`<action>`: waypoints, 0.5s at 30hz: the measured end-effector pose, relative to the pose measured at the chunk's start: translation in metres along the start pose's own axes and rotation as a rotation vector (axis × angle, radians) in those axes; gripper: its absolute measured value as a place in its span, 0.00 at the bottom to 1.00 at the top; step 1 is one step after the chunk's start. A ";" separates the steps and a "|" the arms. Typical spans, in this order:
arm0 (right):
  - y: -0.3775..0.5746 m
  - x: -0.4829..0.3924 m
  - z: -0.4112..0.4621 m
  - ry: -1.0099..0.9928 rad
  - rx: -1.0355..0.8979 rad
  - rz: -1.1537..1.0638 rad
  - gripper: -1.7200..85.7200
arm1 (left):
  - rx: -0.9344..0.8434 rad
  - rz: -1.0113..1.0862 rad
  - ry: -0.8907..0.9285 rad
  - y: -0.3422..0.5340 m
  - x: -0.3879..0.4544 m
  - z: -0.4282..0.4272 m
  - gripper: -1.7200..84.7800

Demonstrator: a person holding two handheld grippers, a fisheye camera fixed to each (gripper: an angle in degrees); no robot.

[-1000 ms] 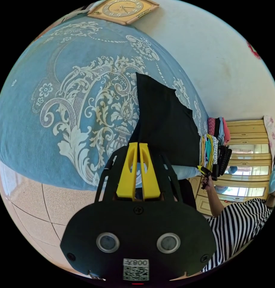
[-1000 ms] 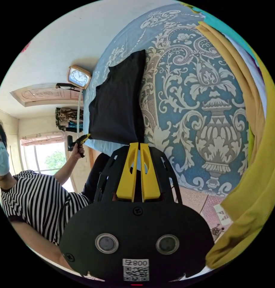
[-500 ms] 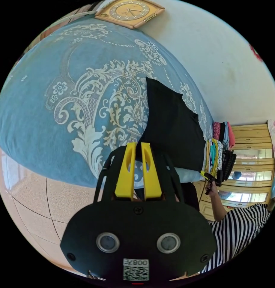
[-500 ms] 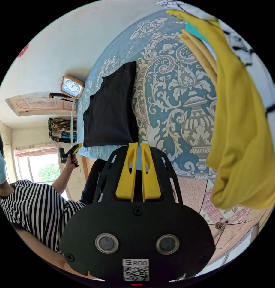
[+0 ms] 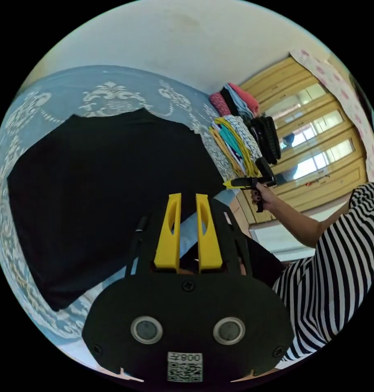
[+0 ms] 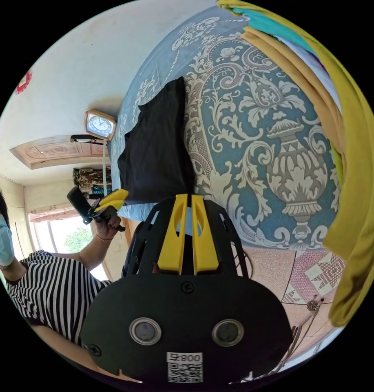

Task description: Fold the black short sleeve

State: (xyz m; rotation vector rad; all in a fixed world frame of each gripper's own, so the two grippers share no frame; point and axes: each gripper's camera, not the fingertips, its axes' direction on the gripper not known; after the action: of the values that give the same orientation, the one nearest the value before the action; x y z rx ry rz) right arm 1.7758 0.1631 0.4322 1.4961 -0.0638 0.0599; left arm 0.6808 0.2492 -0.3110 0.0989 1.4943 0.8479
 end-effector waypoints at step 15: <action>-0.034 -0.067 -0.024 -0.088 -0.021 -0.098 0.05 | -0.157 0.517 -0.469 -0.071 0.199 0.147 0.07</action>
State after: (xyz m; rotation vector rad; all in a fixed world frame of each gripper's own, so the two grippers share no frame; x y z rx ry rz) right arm 1.7122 0.1846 0.3910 1.4788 -0.0614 -0.0857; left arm 0.8133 0.3712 -0.4951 0.5471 0.9625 1.2514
